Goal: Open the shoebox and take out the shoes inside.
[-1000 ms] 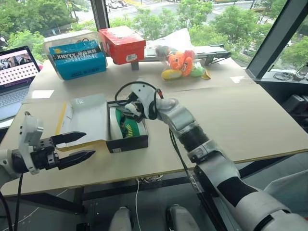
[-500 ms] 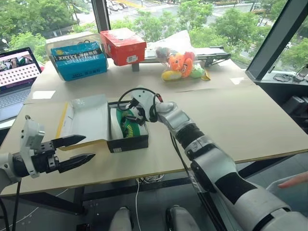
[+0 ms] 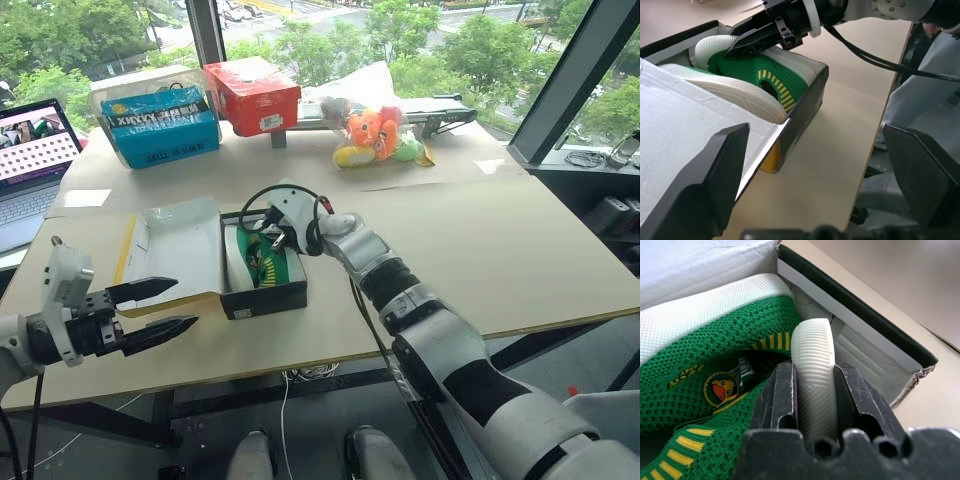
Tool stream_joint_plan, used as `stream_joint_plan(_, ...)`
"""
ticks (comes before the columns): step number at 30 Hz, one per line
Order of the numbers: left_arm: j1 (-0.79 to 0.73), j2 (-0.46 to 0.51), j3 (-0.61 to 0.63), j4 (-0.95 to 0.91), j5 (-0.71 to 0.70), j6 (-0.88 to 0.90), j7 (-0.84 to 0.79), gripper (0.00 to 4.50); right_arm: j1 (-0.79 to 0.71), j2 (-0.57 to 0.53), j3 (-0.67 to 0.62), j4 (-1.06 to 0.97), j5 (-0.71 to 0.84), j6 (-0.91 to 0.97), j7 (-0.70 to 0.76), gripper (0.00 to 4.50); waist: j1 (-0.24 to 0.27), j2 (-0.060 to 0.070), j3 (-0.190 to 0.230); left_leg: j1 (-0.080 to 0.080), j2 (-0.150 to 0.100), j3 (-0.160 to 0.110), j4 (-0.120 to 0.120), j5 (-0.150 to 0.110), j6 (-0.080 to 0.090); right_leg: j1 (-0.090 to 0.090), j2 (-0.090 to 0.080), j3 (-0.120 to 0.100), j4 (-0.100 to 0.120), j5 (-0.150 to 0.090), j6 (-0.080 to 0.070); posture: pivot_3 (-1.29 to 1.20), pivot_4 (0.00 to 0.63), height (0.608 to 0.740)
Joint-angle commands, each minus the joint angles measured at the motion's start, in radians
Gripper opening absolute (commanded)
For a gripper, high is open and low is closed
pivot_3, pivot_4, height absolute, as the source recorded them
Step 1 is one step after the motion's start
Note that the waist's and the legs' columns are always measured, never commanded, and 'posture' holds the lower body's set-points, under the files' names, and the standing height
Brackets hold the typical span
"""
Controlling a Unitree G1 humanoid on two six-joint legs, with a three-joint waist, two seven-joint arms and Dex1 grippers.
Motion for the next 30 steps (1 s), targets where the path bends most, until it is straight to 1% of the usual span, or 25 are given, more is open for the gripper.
stream_joint_plan(1,-0.018,-0.002,-0.001,-0.007,0.005,-0.028,0.001,4.50,-0.020,0.013,-0.075,-0.052,0.063,0.110,-0.014,0.57,0.000,0.000,0.000,0.000,0.000,0.000,0.000,0.000,0.000,0.000,0.000,0.000,0.000,0.000,0.000,0.00,0.150,0.732)
stream_joint_plan(4,-0.019,0.000,-0.005,-0.004,0.006,-0.031,-0.002,4.50,-0.050,0.021,-0.161,-0.114,0.131,0.229,-0.053,0.57,0.001,0.000,0.000,-0.001,0.000,0.000,0.000,0.000,0.000,-0.001,0.000,0.000,0.000,0.000,0.000,0.00,0.150,0.732)
stream_joint_plan(8,-0.023,0.003,-0.015,0.007,0.013,-0.040,-0.007,4.50,-0.057,0.027,-0.227,-0.224,0.193,0.358,-0.102,0.57,0.001,0.000,0.000,-0.004,0.000,0.000,0.000,0.001,0.002,-0.003,0.000,0.000,0.000,0.002,0.003,0.00,0.150,0.732)
stream_joint_plan(10,-0.028,0.005,-0.019,0.012,0.016,-0.042,-0.010,4.50,-0.053,0.034,-0.267,-0.289,0.229,0.427,-0.140,0.57,0.000,0.000,0.000,-0.005,0.000,0.000,0.000,0.003,0.005,-0.004,0.000,0.000,0.000,0.002,0.003,0.00,0.150,0.732)
stream_joint_plan(16,-0.041,0.007,-0.033,0.026,0.028,-0.047,-0.019,4.50,-0.040,0.036,-0.332,-0.377,0.286,0.505,-0.223,0.57,0.001,0.000,0.000,-0.006,0.000,0.000,0.000,0.003,0.005,-0.005,0.000,0.000,0.000,0.003,0.005,0.00,0.150,0.732)
stream_joint_plan(21,-0.050,0.008,-0.045,0.036,0.042,-0.053,-0.027,4.50,-0.057,0.043,-0.407,-0.378,0.354,0.525,-0.274,0.57,0.002,0.000,0.000,-0.006,0.000,0.000,0.000,0.003,0.005,-0.005,0.000,0.000,0.000,0.002,0.003,0.00,0.150,0.732)
stream_joint_plan(23,-0.055,0.008,-0.050,0.039,0.047,-0.054,-0.028,4.50,-0.055,0.045,-0.427,-0.354,0.370,0.526,-0.291,0.57,0.002,0.000,0.000,-0.006,0.000,0.000,0.000,0.003,0.005,-0.005,0.000,0.000,0.000,0.002,0.003,0.00,0.150,0.732)
stream_joint_plan(28,-0.057,0.013,-0.054,0.040,0.055,-0.054,-0.034,4.50,-0.016,0.066,-0.538,-0.271,0.468,0.544,-0.320,0.57,0.002,0.000,0.000,-0.006,0.000,0.000,0.000,0.004,0.006,-0.004,0.000,0.000,0.000,0.003,0.005,0.00,0.150,0.732)
stream_joint_plan(30,-0.057,0.014,-0.054,0.040,0.057,-0.055,-0.036,4.50,-0.014,0.066,-0.557,-0.254,0.488,0.544,-0.329,0.57,0.001,0.000,0.000,-0.006,0.000,0.000,0.000,0.004,0.006,-0.004,0.000,0.000,0.000,0.003,0.005,0.00,0.150,0.732)
